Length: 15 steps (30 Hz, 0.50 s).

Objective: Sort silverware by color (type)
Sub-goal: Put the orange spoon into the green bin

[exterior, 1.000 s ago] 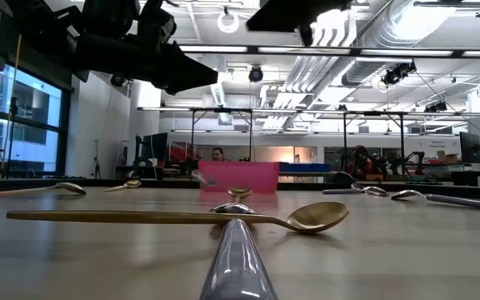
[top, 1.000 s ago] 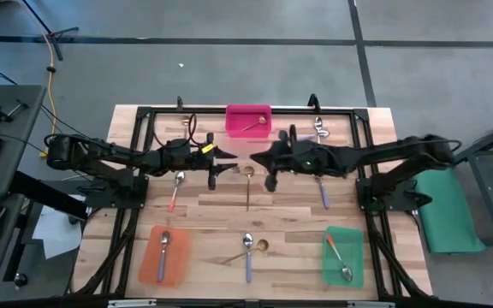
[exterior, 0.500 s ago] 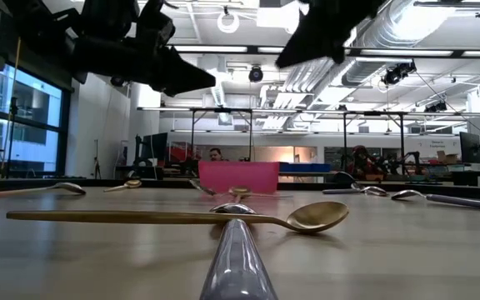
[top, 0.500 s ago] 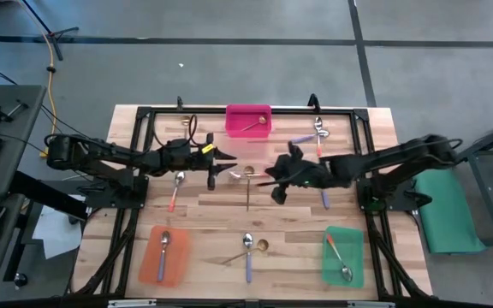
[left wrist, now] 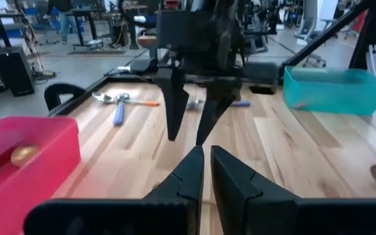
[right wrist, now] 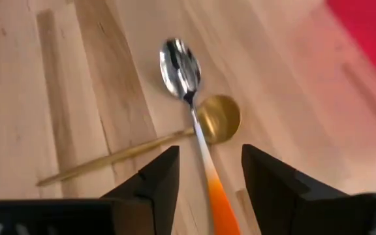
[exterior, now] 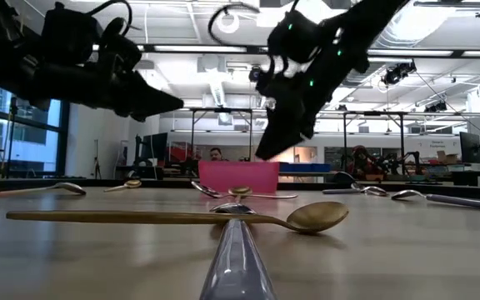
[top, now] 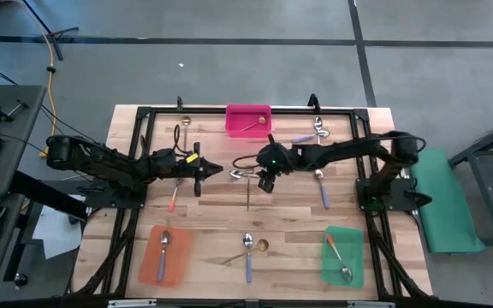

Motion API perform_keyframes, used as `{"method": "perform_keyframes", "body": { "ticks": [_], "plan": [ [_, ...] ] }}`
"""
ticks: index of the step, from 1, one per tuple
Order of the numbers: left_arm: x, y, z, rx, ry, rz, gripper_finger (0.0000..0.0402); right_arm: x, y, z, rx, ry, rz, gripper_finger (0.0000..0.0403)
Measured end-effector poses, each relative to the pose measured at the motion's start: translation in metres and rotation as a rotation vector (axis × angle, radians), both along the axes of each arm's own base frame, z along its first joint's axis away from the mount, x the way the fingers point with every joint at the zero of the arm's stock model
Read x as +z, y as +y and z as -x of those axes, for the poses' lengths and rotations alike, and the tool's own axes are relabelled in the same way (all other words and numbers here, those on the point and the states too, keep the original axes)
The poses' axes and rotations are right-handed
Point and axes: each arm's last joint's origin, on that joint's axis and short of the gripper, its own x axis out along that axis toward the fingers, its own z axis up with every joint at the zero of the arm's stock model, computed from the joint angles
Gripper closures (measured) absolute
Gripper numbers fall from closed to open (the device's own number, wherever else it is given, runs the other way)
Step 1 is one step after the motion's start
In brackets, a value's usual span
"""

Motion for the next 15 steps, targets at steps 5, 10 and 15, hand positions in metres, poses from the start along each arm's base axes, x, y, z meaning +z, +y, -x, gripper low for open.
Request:
{"method": "perform_keyframes", "body": {
  "ticks": [5,10,15],
  "plan": [
    [-0.003,0.0,0.003,0.007,0.014,0.009,0.0383,-0.021,-0.007,-0.012,0.003,0.056,-0.034,0.0257],
    [-0.004,0.0,0.003,0.008,0.016,0.009,0.0383,-0.03,-0.008,-0.027,0.023,0.107,-0.055,0.026],
    [-0.003,0.0,0.003,0.009,0.016,0.001,0.0383,-0.035,-0.01,-0.034,0.025,0.166,-0.038,0.0261]
  ]
}}
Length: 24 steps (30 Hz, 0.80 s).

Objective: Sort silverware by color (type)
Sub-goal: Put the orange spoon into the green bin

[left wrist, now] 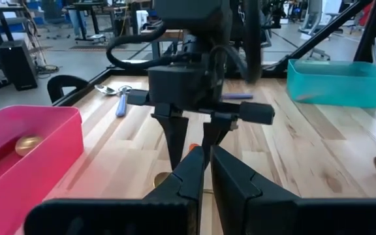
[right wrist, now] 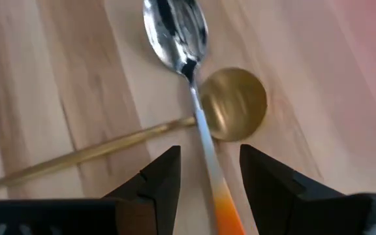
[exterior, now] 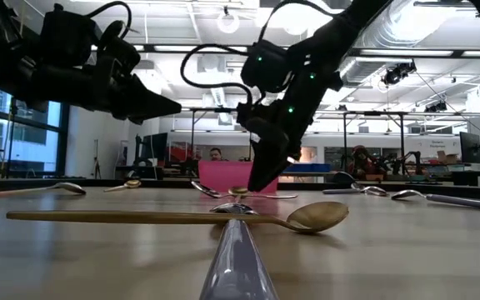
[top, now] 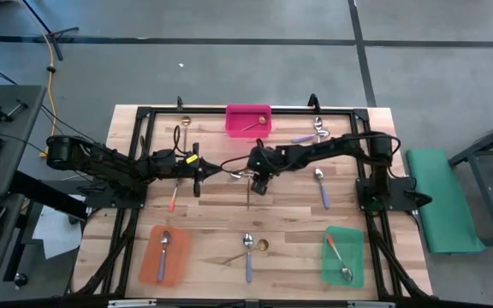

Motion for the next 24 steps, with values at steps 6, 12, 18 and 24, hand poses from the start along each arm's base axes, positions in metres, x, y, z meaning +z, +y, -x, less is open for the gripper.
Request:
{"method": "perform_keyframes", "body": {
  "ticks": [6,12,18,24],
  "plan": [
    [0.0,0.0,0.0,-0.001,0.003,-0.002,0.0383,-0.004,-0.002,-0.002,-0.005,0.016,-0.002,0.027],
    [0.0,0.0,0.0,-0.002,0.005,-0.011,0.0383,-0.012,-0.003,-0.002,-0.014,0.057,-0.005,0.0303],
    [0.0,0.0,0.0,-0.002,0.006,-0.01,0.0383,-0.012,-0.005,0.001,-0.018,0.076,-0.01,0.0334],
    [0.0,0.0,0.0,-0.003,0.006,-0.01,0.0383,-0.012,-0.007,0.002,-0.023,0.082,-0.017,0.0394]
  ]
}}
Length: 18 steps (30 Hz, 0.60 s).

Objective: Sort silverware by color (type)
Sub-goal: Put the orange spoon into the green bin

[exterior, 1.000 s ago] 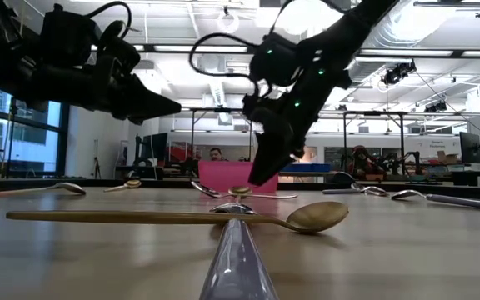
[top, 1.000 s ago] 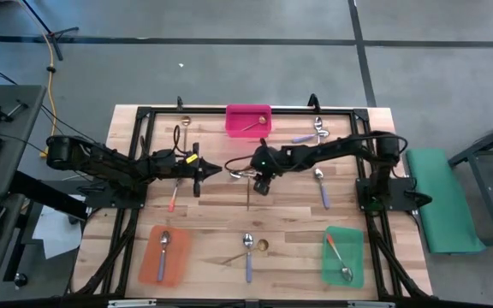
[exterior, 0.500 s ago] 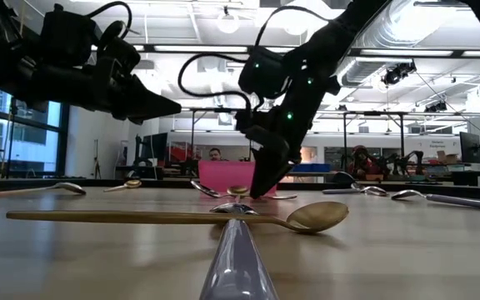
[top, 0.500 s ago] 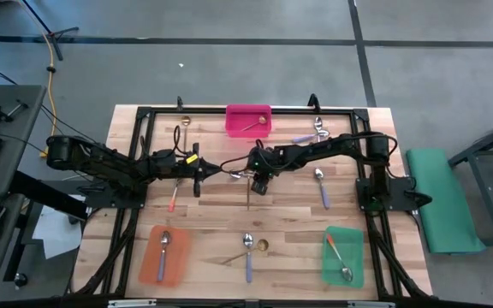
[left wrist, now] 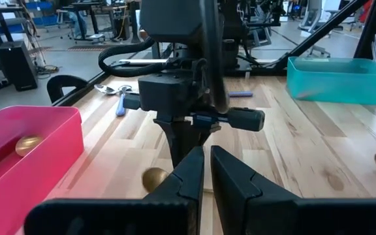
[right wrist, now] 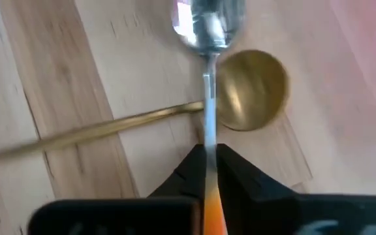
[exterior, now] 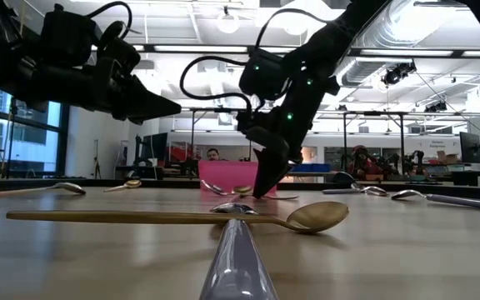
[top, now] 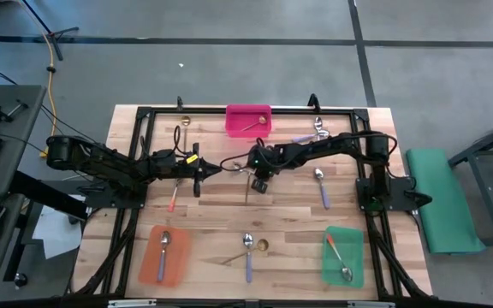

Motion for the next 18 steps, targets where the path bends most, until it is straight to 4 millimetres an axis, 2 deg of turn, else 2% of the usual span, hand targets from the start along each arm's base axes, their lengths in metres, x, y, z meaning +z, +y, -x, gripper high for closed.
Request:
{"method": "perform_keyframes", "body": {
  "ticks": [6,11,18],
  "plan": [
    [0.0,0.0,0.0,0.0,0.001,-0.001,0.0383,0.008,0.002,0.004,0.007,-0.005,-0.023,0.0398],
    [0.0,0.0,0.0,-0.001,0.002,-0.007,0.0383,0.027,0.004,0.009,-0.004,-0.035,-0.047,0.04],
    [0.0,0.0,0.0,-0.001,0.003,-0.006,0.0383,0.048,0.022,0.022,0.012,0.014,-0.08,0.0402]
  ]
}}
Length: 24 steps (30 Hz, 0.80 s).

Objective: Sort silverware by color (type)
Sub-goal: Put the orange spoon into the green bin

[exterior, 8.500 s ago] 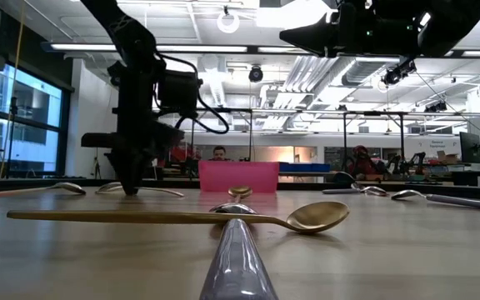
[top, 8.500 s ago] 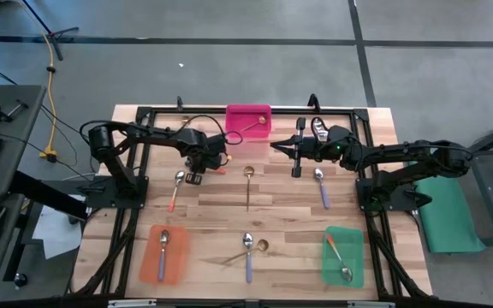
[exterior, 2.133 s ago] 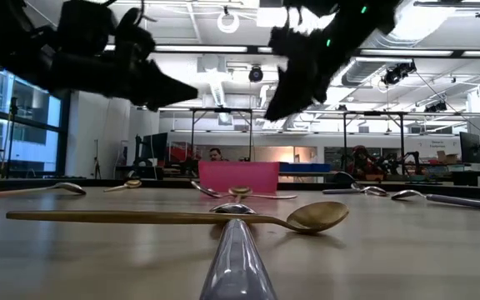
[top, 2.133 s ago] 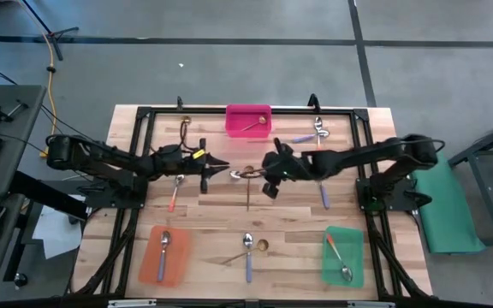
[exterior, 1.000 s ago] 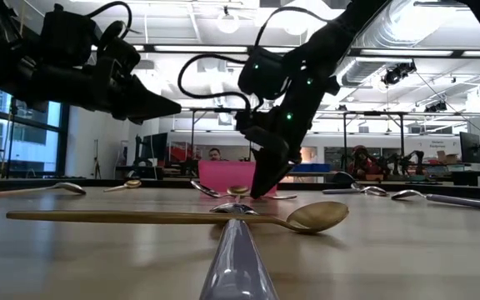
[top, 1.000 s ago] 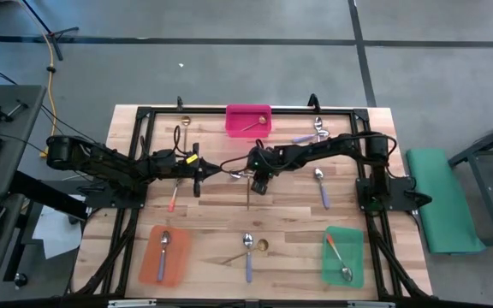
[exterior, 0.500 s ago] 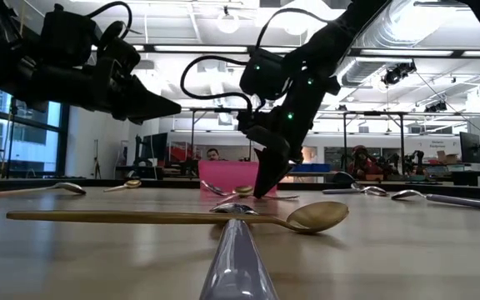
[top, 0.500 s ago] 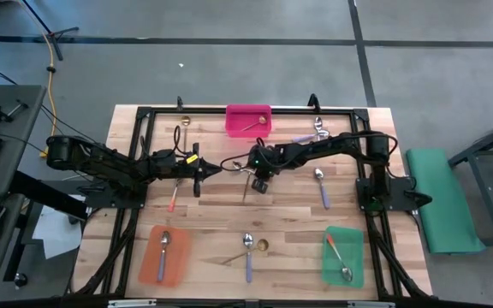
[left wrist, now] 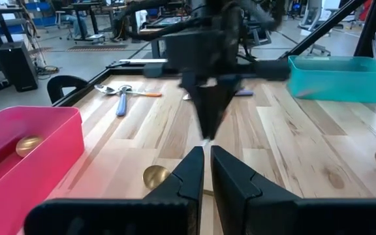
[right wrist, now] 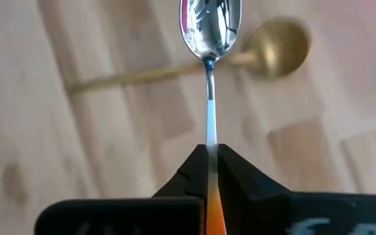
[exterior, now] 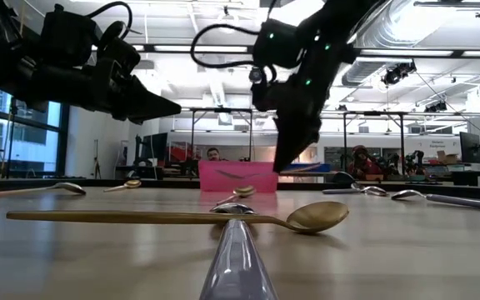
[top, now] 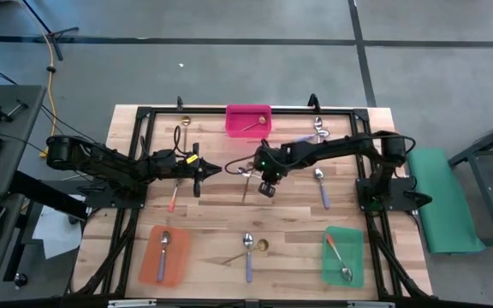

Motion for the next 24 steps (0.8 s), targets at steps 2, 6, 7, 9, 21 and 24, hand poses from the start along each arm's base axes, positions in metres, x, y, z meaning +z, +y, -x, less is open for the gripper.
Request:
{"method": "perform_keyframes", "body": {
  "ticks": [2,6,7,9,21,24],
  "plan": [
    [0.0,0.0,0.0,0.0,0.0,0.0,0.0383,0.003,0.008,0.004,0.001,0.025,-0.011,0.0402],
    [0.0,0.0,0.0,0.0,0.0,0.001,0.0383,0.011,0.028,0.013,-0.001,0.085,-0.037,0.0402],
    [0.0,0.0,0.0,0.0,0.0,0.004,0.0383,0.013,0.034,0.016,-0.001,0.104,-0.049,0.0402],
    [0.0,0.0,0.0,0.0,0.0,0.007,0.0383,0.018,0.047,0.023,-0.004,0.143,-0.073,0.0402],
    [0.0,0.0,0.0,0.001,-0.002,0.012,0.0383,-0.005,0.091,0.048,-0.099,0.212,-0.119,0.0403],
    [0.0,0.0,0.0,0.002,-0.003,0.019,0.0383,-0.019,0.094,0.054,-0.116,0.195,-0.131,0.0403]
  ]
}}
